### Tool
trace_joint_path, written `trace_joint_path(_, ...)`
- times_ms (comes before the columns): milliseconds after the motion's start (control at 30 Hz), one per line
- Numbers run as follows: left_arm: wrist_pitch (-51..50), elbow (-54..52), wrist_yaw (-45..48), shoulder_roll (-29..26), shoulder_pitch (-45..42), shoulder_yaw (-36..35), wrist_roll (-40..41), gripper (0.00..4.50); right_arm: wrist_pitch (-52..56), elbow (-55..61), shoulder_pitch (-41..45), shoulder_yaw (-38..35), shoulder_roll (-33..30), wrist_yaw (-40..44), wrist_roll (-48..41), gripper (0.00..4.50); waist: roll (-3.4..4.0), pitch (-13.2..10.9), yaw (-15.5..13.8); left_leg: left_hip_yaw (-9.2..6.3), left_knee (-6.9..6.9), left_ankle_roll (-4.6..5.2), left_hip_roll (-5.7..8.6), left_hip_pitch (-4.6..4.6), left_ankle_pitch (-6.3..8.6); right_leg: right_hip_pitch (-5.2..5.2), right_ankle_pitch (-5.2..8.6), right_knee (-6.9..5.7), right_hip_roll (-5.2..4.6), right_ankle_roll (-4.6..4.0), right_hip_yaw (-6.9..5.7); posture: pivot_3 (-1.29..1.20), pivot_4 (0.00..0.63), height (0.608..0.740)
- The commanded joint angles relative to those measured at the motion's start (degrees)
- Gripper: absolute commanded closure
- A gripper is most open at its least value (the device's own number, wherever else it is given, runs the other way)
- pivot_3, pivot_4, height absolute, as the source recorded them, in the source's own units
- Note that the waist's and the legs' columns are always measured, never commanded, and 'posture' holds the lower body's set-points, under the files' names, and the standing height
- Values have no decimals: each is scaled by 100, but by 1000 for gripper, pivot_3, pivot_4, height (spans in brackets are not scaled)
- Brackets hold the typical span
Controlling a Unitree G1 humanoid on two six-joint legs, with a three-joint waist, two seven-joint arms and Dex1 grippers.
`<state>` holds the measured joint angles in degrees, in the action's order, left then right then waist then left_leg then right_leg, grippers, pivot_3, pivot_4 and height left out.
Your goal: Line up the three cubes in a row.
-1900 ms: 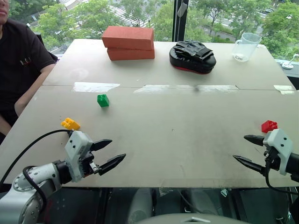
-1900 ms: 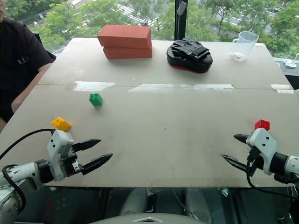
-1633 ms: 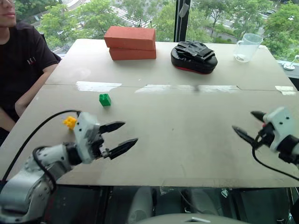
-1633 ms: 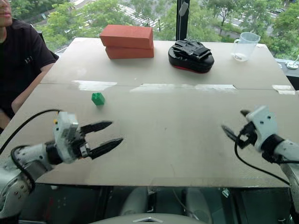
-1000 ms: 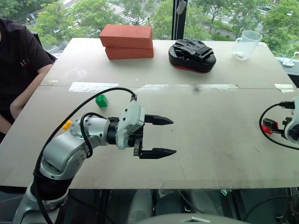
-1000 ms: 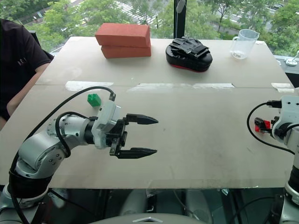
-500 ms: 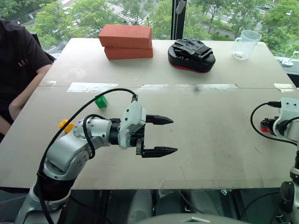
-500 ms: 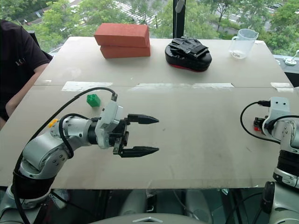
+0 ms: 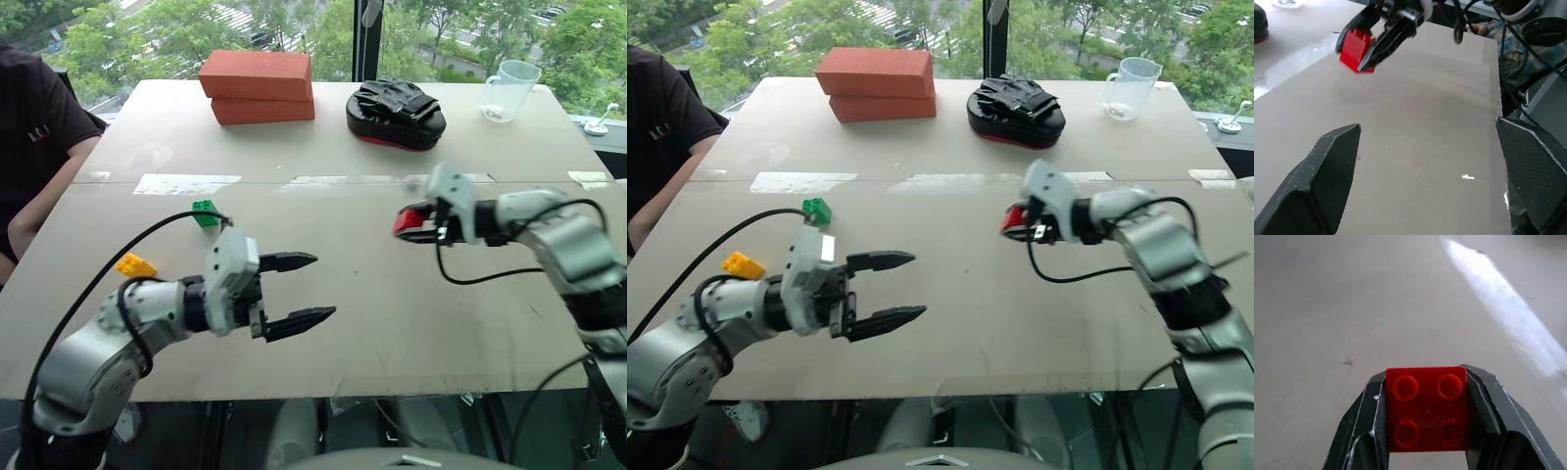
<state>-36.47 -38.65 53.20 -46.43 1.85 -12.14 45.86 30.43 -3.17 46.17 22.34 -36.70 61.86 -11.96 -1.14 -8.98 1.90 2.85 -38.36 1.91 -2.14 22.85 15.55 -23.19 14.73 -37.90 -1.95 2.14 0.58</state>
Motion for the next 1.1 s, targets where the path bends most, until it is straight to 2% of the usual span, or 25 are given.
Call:
trace_joint_path(33, -24, -418, -70, -136, 257, -513, 280, 0, -1191, -1492, 708, 430, 260, 642, 642, 3144, -7, -6, -43, 0, 0, 0, 0, 5, 0, -4, 0, 0, -3, -1, -1, 0, 150, 737)
trace_joint_path(300, 16, -664, -152, -220, 904, -1033, 342, 0, -2260, -3098, 1330, 563, 661, 1284, 1209, 3144, -3, -11, -113, 0, 6, -24, 0, 15, -12, -12, 0, 4, -14, -3, -6, 0, 150, 737)
trace_joint_path(600, 92, -741, -187, -212, 1159, -1144, 345, 0, -2691, -4006, 1551, 464, 876, 1504, 1648, 3144, 3, -15, -94, 3, 6, -24, 0, 8, -13, -12, -1, -5, -15, -6, -2, 0, 150, 737)
trace_joint_path(1100, 156, -696, -219, -226, 1202, -1122, 314, 0, -2475, -4384, 1682, 222, 1225, 1452, 1891, 3144, 3, -14, -19, 3, 6, -26, -4, 3, -13, -12, -4, -8, -29, -11, 1, 0, 150, 737)
